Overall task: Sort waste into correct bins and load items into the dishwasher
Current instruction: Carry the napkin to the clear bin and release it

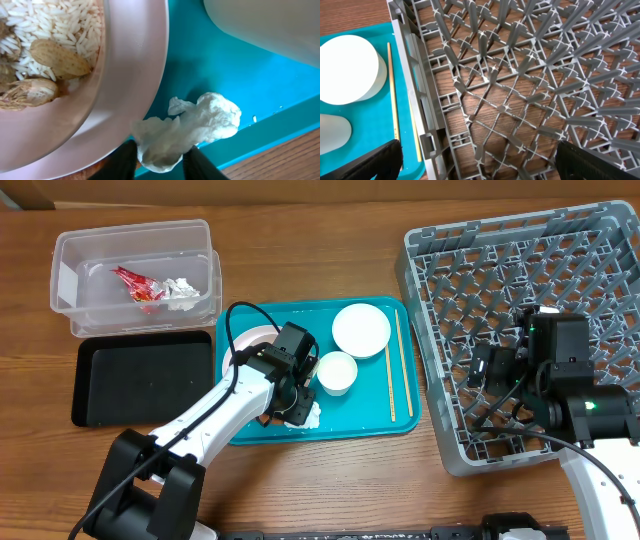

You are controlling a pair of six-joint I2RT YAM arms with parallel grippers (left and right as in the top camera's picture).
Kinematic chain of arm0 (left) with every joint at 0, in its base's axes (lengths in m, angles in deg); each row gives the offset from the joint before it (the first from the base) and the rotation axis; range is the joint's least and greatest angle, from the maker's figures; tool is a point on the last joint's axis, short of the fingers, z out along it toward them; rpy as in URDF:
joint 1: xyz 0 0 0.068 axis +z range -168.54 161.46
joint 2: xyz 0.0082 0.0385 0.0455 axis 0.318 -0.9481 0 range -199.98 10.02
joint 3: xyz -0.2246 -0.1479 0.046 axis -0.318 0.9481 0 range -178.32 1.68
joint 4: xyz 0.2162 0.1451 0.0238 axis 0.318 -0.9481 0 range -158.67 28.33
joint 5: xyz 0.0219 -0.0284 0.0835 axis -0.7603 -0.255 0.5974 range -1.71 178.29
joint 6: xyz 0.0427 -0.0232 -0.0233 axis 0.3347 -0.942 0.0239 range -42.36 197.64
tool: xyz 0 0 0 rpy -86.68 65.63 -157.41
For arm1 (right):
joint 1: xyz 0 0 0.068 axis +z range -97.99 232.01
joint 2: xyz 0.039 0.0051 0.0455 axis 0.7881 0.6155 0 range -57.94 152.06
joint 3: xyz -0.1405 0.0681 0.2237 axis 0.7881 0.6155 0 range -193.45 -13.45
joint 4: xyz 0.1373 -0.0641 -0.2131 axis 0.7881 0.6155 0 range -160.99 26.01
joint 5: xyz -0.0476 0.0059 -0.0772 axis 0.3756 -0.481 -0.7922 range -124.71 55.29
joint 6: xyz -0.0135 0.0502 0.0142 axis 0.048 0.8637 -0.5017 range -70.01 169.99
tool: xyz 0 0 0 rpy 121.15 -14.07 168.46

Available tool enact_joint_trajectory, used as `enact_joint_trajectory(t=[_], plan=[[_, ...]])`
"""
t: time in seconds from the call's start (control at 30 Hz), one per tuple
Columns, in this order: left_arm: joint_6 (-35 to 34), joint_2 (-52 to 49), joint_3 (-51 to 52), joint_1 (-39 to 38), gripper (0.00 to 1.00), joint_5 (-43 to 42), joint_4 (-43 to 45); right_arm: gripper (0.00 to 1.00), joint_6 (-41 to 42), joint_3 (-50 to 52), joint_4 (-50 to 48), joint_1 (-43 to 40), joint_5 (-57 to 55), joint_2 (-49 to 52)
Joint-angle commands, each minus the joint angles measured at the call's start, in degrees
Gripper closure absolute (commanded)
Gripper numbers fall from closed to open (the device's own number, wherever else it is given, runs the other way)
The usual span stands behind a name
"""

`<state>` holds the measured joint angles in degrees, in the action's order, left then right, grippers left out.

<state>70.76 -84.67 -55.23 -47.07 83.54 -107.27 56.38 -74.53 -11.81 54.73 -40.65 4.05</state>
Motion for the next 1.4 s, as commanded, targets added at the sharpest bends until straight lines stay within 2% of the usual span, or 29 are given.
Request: enact_joint_trajectory(t=[0.0, 0.07, 0.27, 0.37, 0.53, 0.67, 0.83, 1.0, 1.17, 1.37], plan=[[0.5, -0.5, 0.2, -0.4, 0.71, 0.8, 0.1, 0.0, 0.3, -1.6, -0.3, 0.1, 0.2, -0.5], [0.5, -0.5, 0.2, -0.4, 0.75, 0.9, 0.4, 0.0, 0.3, -1.6, -0.3, 0.1, 0.2, -0.5], [0.3, -0.5, 0.2, -0.4, 0.96, 0.9, 1.0, 0.0, 0.3, -1.6, -0.3, 0.1, 0.2, -0.5], [0.0, -0.4, 0.0, -0.4, 0.96, 0.5, 0.6, 0.0, 0.3, -1.6, -0.3, 0.1, 0.2, -0.5], [0.1, 1.4, -7.3, -0.1, 0.96, 0.4, -7.0, 0.0, 0.3, -1.6, -0.1, 0.1, 0.2, -0.5], [0.0, 3.7, -17.2, 1.6, 0.96, 6.4, -12.3, 0.0, 0.3, -1.6, -0.1, 0.1, 0.2, -0.5], [0.0, 4.6, -26.4, 7.3, 0.96, 16.0, -13.6, 0.0, 0.3, -1.6, -0.1, 0.1, 0.2, -0.5], [-1.7, 4.3, -28.0, 18.2, 0.96, 18.2, -5.9, 0.0, 0.3, -1.6, -0.5, 0.1, 0.2, -0.5], [-6.6, 1.9, -28.0, 29.7, 0.96, 14.5, 4.4, 0.0, 0.3, -1.6, -0.5, 0.1, 0.2, -0.5], [-7.3, -4.7, -28.0, 36.5, 0.96, 11.5, 15.0, 0.0, 0.3, -1.6, -0.5, 0.1, 0.2, -0.5]])
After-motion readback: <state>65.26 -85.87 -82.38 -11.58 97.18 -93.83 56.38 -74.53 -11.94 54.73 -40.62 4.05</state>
